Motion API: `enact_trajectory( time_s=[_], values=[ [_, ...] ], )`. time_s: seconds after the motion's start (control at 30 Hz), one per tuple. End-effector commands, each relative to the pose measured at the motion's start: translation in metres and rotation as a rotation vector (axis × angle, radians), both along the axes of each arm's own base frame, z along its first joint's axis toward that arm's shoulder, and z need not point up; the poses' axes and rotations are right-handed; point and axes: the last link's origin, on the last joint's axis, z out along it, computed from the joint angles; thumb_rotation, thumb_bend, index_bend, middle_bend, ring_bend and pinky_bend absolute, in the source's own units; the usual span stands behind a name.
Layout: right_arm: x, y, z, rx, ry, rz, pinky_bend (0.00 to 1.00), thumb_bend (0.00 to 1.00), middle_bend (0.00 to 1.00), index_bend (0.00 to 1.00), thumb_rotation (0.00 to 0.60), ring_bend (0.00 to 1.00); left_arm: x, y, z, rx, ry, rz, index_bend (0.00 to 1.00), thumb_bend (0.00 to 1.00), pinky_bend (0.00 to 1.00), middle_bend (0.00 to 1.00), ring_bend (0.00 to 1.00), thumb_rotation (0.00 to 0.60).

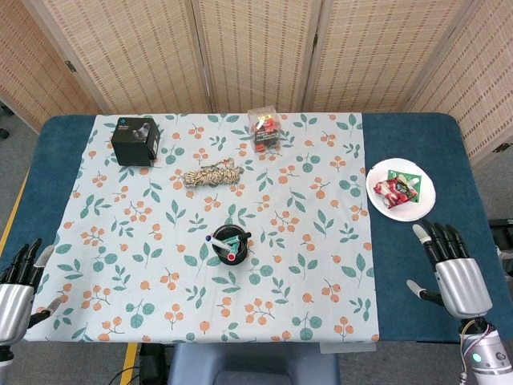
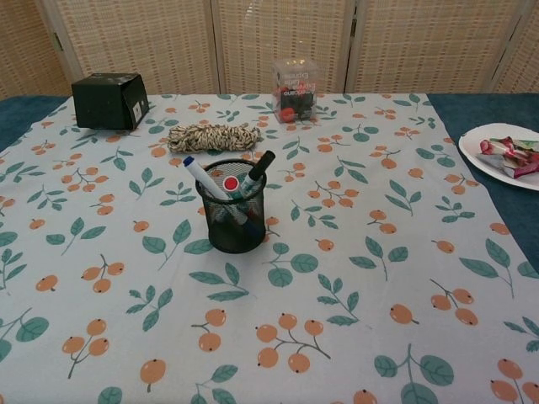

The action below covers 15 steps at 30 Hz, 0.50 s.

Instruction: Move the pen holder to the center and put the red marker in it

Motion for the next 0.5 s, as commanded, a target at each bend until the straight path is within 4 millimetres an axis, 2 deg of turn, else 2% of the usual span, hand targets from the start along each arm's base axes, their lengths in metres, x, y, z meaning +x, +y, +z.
enact_trajectory(
  time_s=[0.03, 0.17, 0.5],
  values=[
    [0.0, 0.0, 0.0, 0.0, -0.003, -0.003, 0.0, 0.13, 0.0, 0.0, 0.6, 0.0, -0.014, -0.009, -0.007, -0.001, 0.016, 0.029, 0.0, 0.07, 0.34, 0.0, 0.0, 0.6],
    [0.001, 0.002, 0.002, 0.0, -0.01, 0.002, 0.0, 0.14, 0.0, 0.0, 0.6, 0.0, -0.014, -0.007, -0.014, -0.033, -0.002, -0.011, 0.0, 0.07, 0.28, 0.0, 0.0, 0.6],
    [-0.001, 0.002, 0.005, 0.001, -0.018, -0.002, 0.0, 0.14, 0.0, 0.0, 0.6, 0.0, -0.012, -0.006, -0.021, -0.062, -0.007, -0.029, 0.0, 0.07, 0.25, 0.0, 0.0, 0.6]
  ],
)
